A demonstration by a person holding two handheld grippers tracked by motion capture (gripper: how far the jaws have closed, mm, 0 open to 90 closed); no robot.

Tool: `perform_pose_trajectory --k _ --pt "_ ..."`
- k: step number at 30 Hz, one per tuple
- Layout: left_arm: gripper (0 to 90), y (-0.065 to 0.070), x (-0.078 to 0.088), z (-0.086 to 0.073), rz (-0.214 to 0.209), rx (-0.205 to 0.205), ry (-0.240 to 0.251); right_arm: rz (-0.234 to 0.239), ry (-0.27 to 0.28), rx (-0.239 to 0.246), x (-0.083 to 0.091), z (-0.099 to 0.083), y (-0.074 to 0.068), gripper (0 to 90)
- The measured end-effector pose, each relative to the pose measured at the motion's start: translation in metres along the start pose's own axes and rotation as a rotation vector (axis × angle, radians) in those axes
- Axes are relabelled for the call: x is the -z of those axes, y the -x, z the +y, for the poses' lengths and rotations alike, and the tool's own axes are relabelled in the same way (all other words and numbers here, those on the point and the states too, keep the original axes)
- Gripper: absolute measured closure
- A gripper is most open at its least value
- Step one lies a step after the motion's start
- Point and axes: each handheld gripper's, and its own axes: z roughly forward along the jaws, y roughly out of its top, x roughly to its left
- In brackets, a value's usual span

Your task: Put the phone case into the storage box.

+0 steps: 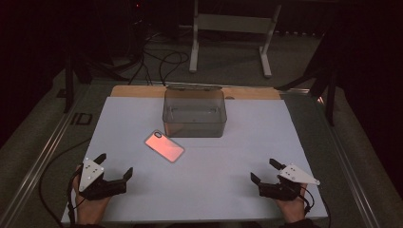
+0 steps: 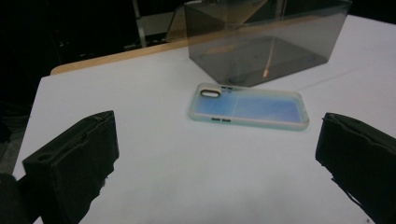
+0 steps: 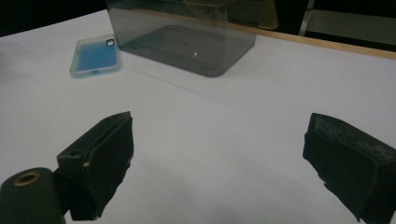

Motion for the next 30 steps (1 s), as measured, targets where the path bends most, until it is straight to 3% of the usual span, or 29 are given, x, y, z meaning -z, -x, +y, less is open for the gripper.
perform_pose_trajectory --k 17,30 --pt "0.3 0.0 -0.02 0.016 -0.021 -0.035 0.001 -0.005 0.018 -0.001 0.002 0.0 -0.001 8.5" --pt "0.3 0.0 -0.035 0.024 -0.025 -0.034 0.003 0.0 0.012 0.002 0.001 0.0 -0.002 8.5"
